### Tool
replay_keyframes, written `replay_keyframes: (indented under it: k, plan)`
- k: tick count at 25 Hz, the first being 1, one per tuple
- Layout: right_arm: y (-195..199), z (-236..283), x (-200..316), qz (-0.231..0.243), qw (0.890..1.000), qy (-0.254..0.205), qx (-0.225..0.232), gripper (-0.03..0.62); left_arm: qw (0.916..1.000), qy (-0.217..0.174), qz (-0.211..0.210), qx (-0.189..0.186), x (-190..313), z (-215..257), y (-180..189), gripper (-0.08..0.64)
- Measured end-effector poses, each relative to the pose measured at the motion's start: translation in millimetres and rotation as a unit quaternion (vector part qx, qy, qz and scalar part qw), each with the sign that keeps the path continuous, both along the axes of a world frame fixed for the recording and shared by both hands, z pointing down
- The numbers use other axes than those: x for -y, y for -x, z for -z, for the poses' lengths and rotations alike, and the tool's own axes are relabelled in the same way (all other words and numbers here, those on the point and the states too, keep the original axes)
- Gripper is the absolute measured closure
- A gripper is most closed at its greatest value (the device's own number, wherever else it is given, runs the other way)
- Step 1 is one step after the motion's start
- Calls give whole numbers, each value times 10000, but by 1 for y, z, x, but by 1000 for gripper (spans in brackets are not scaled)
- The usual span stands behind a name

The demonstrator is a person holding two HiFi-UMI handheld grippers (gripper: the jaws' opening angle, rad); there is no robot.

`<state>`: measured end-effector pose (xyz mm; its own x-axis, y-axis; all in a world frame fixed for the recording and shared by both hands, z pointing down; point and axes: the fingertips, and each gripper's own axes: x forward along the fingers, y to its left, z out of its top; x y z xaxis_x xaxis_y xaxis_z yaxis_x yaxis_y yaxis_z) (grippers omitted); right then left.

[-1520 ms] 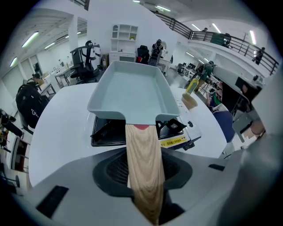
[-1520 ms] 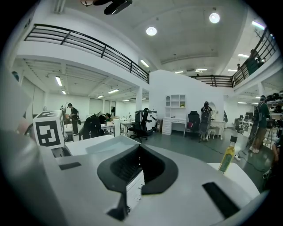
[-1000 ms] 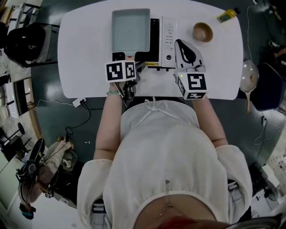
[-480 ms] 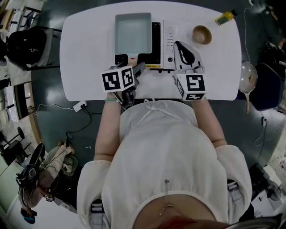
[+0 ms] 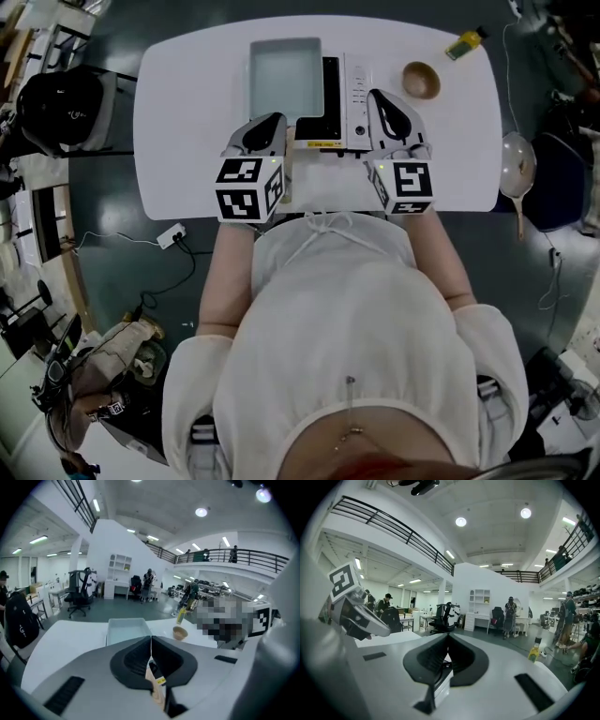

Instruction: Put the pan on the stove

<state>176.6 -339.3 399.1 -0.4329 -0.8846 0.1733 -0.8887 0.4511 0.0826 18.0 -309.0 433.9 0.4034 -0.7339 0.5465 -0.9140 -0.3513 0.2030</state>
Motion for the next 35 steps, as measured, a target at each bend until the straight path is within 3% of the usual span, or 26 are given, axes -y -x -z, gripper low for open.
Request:
replay_keyframes:
  k: [5, 9, 12, 17, 20, 28, 35]
  plan:
    - [-4, 25, -4, -23, 9995, -318, 23, 584, 9963, -821, -186, 171, 8, 45, 3, 540]
    - [-8, 49, -7, -27, 9979, -643, -58, 584, 9871, -1560, -289, 223, 15, 91, 3, 540]
    - [-13, 64, -6, -59, 9964, -844, -87, 584, 9740, -2236, -331, 180, 20, 124, 8, 540]
    - [-20, 80, -9, 49, 9938, -1108, -92, 586, 9431, -3310, -271, -184, 18, 167, 21, 538]
    - [-26, 89, -8, 83, 9919, -1265, -31, 586, 9389, -3427, -271, -150, 17, 173, 25, 538]
    - [-31, 91, -4, 56, 9923, -1235, 92, 588, 9401, -3375, -486, 19, 19, 166, 19, 538]
    - [-35, 86, -1, 101, 9940, -1077, 138, 589, 9463, -3196, -483, -86, 21, 154, 13, 538]
